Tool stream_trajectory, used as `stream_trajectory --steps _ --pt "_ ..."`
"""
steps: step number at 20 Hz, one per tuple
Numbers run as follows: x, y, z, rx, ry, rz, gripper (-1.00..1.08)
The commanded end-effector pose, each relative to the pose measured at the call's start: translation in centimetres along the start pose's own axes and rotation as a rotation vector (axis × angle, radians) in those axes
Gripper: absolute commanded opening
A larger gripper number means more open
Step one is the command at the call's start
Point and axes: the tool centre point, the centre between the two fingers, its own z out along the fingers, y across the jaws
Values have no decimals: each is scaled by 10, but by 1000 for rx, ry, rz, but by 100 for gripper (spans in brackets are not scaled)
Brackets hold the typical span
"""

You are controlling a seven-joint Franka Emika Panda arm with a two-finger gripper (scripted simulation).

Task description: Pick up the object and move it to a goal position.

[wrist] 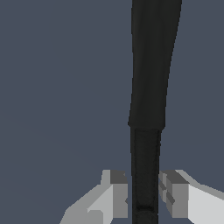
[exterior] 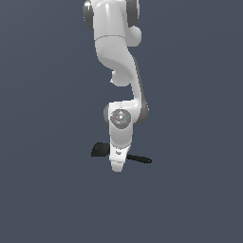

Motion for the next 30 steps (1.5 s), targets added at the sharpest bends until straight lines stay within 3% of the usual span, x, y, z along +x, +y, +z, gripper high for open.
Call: stream_trajectory --steps 1,14,30 --pt "0 0 0 0 0 0 -100" --pt "17 -23 -39 0 -1 0 -100" --pt "74 -98 -170 0 -5 -2 -100"
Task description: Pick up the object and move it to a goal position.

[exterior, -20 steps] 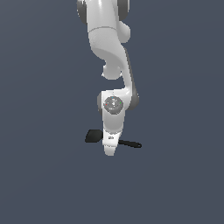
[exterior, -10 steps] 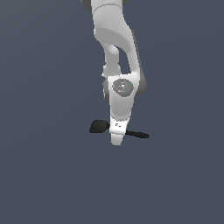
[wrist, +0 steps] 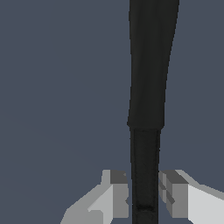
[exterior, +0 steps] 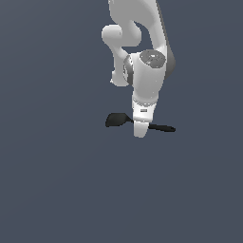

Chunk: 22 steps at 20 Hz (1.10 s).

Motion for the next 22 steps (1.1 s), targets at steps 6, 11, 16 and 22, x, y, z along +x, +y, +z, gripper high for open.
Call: stream_trajectory --steps 6,11,16,22 --pt "32 -39 -72 -1 1 -1 -100" --pt "50 -61 -113 -1 3 -1 -100" --pt "64 -76 -144 -1 4 -1 -100" --pt "72 -85 -164 -1 5 0 -100"
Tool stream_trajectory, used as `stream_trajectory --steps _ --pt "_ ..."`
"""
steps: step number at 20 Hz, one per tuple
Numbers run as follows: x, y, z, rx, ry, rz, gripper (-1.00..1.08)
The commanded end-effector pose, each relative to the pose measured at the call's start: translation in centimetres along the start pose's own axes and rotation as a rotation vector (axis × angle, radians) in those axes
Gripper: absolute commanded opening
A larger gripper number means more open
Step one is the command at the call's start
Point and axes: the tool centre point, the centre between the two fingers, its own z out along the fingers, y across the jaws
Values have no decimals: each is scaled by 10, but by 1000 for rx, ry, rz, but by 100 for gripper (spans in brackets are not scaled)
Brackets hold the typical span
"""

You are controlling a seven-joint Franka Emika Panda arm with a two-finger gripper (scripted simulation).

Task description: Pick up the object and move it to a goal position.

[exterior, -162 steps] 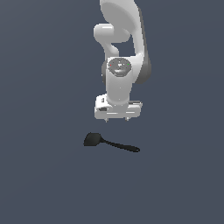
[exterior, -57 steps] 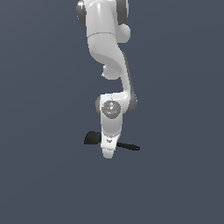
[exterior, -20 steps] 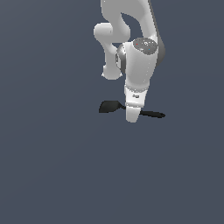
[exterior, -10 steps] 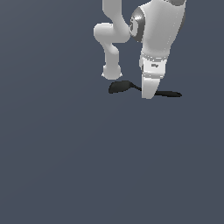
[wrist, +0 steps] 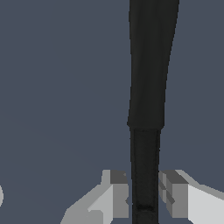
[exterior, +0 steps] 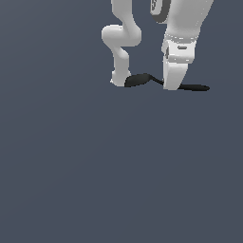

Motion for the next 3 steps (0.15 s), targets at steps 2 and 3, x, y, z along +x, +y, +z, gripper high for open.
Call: stream_trajectory --steps 2,3 --pt "2 -3 -7 0 1 1 -100" --pt "3 -3 -7 0 1 1 -100"
